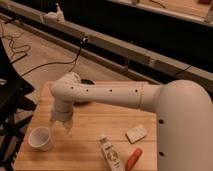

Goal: Place the ceramic cup in the ceramic bowl

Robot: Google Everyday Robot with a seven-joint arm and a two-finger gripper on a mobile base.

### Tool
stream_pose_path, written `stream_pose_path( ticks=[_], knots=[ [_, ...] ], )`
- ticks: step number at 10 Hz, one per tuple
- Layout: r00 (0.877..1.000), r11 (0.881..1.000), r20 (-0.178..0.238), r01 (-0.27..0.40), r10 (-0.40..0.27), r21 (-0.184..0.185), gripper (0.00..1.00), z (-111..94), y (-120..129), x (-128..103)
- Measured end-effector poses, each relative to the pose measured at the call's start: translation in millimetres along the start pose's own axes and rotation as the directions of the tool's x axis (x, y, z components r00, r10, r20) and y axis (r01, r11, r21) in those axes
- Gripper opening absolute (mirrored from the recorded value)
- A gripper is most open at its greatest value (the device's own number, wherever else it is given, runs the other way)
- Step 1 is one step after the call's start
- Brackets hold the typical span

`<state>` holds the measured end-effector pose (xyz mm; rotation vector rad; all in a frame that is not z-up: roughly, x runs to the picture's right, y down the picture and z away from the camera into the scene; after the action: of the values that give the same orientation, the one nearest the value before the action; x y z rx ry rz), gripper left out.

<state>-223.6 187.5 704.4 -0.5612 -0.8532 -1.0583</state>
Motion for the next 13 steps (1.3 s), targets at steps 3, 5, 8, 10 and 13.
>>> stream_pose_path(
  ticks=[3, 5, 8, 10, 13],
  knots=[
    [0.999, 0.999, 0.031, 0.041, -0.042, 0.011, 0.57, 11.5, -12.6, -6.6],
    [0.997, 0.997, 0.036, 0.074, -0.074, 0.021, 0.57, 14.4, -22.0, -12.6],
    [0.991, 0.992, 0.053, 0.121, -0.123, 0.027, 0.57, 23.0, -31.0, -23.0],
    [0.984, 0.989, 0.101, 0.145, -0.146, 0.017, 0.57, 42.2, -34.1, -33.7],
    [0.978, 0.990, 0.151, 0.142, -0.142, 0.005, 0.36, 68.9, -32.1, -34.8]
  ],
)
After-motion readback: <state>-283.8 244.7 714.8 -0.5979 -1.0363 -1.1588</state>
